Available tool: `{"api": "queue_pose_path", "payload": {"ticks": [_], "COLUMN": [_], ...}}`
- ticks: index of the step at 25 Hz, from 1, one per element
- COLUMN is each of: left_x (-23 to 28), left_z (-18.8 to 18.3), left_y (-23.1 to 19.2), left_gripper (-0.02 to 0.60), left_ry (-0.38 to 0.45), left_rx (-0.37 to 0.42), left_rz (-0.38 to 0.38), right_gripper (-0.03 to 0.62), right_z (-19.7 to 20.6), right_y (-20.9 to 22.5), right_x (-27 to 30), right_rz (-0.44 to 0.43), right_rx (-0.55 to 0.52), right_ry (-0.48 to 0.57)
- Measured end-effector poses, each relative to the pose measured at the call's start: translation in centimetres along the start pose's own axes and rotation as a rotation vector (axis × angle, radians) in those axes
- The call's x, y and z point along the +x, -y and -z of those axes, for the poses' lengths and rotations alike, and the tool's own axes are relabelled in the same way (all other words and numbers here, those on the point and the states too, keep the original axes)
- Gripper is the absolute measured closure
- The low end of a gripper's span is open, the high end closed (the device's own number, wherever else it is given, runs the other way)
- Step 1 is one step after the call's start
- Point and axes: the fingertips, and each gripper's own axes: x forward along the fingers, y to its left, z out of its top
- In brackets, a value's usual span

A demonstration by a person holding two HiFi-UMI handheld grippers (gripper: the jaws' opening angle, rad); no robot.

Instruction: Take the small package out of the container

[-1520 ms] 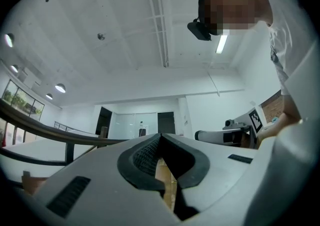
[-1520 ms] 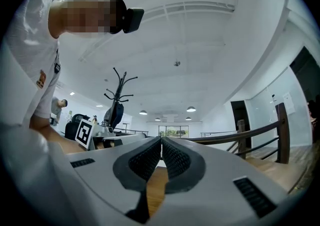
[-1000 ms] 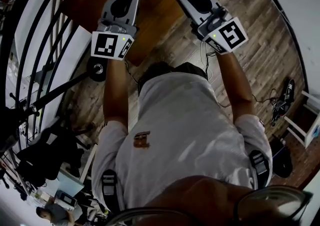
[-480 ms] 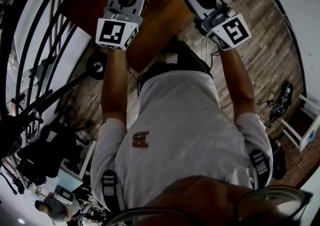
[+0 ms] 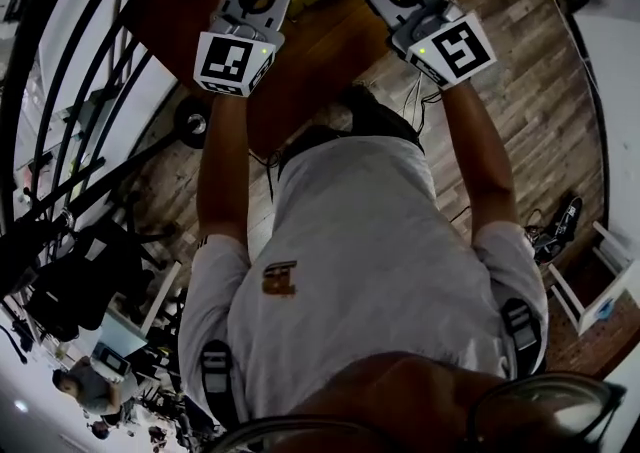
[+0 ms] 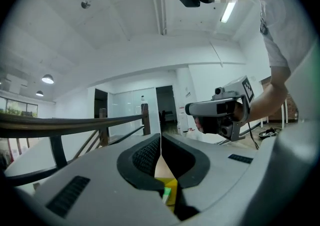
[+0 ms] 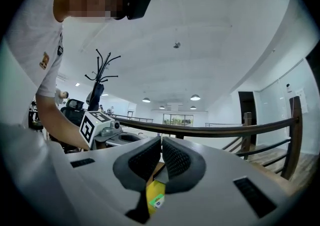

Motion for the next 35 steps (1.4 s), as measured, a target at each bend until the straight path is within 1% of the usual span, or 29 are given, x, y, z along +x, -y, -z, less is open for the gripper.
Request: {"api": "queue_pose_path", "payload": {"ticks": [2, 5, 8, 9, 11, 15, 18, 21, 23, 26, 29, 35], "left_x": [1.7, 3.3, 5.0, 5.7, 6.8, 8.3, 9.3, 10.1, 10.4, 10.5, 10.7, 11.1], "left_z": [0.6, 1.8, 3.5, 4.1, 5.2, 7.3, 9.0, 11.1, 12.4, 13.9, 15.3, 18.6], "left_y": [0.0, -0.5, -0.8, -0.8, -0.8, -1.0, -1.0, -1.0, -0.9, -0.9, -1.4, -1.7], "left_gripper": [0.561, 0.560, 0.560, 0.553, 0.507, 0.441, 0.401, 0.352, 0.331, 0.314, 0.293, 0.251], "left_ry": [-0.028, -0.081, -0.160, -0.186, -0.234, -0.338, -0.428, -0.524, -0.585, -0.662, -0.722, -0.827], "left_rx": [0.008, 0.019, 0.038, 0.048, 0.070, 0.108, 0.147, 0.190, 0.213, 0.237, 0.267, 0.296], "left_rz": [-0.008, -0.016, -0.019, -0.016, -0.001, 0.041, 0.076, 0.112, 0.146, 0.199, 0.241, 0.329], "right_gripper": [0.560, 0.560, 0.560, 0.560, 0.560, 0.560, 0.560, 0.560, 0.560, 0.560, 0.560, 0.560], "right_z": [0.4, 0.4, 1.5, 1.8, 2.2, 2.9, 3.0, 3.8, 3.8, 3.9, 5.0, 6.3], "right_y": [1.7, 3.4, 5.3, 6.0, 7.1, 8.7, 9.6, 10.4, 10.9, 11.4, 11.7, 12.0], "right_x": [0.1, 0.9, 0.9, 0.8, 0.7, 1.1, 1.3, 1.3, 1.4, 1.7, 2.1, 2.5], "right_rz": [-0.027, -0.069, -0.110, -0.124, -0.148, -0.191, -0.220, -0.237, -0.239, -0.237, -0.225, -0.202], "right_rx": [-0.005, -0.013, 0.003, 0.007, 0.012, 0.017, 0.015, 0.018, 0.021, 0.027, 0.040, 0.056], "right_ry": [-0.003, 0.022, -0.011, -0.015, -0.018, -0.030, -0.015, -0.034, -0.015, 0.005, -0.047, -0.068]}}
